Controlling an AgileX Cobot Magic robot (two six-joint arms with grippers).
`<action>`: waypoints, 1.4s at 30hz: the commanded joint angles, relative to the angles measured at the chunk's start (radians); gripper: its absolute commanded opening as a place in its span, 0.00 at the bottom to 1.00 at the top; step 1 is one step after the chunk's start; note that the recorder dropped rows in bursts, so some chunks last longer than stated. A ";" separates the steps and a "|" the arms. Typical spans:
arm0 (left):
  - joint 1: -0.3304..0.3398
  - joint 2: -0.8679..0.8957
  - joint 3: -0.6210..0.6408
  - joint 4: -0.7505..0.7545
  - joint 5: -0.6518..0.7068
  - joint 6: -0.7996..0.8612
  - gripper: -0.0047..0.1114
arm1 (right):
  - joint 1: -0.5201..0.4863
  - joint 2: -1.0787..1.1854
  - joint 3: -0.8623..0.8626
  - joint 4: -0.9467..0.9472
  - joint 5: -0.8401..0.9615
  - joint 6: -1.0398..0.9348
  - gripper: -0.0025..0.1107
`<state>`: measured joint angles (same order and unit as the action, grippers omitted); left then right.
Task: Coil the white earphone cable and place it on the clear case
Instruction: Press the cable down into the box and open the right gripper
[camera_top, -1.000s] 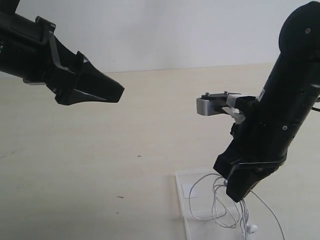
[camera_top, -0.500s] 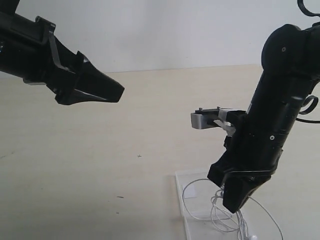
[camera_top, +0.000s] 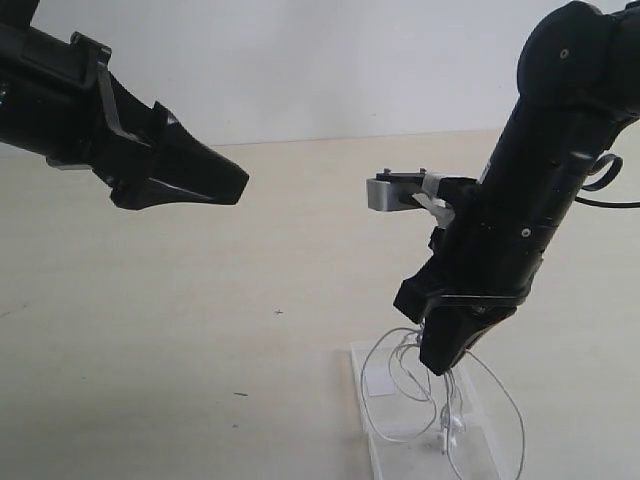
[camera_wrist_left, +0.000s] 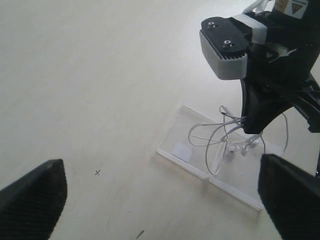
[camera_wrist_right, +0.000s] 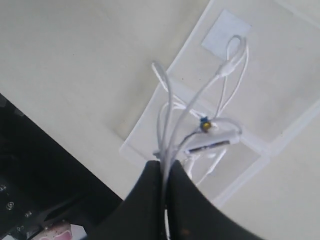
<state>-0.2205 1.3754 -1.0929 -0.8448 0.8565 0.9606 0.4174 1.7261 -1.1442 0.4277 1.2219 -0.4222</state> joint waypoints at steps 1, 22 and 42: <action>0.001 -0.006 0.000 -0.010 0.000 0.003 0.90 | 0.002 -0.003 -0.010 0.007 -0.001 -0.022 0.02; 0.001 -0.006 0.000 -0.004 0.001 0.005 0.90 | 0.002 0.050 0.096 0.021 -0.001 -0.046 0.02; 0.001 -0.006 0.000 -0.004 0.005 0.005 0.90 | 0.002 0.141 0.096 0.062 -0.071 -0.049 0.30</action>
<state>-0.2205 1.3754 -1.0929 -0.8410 0.8565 0.9606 0.4174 1.8656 -1.0525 0.4820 1.1618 -0.4602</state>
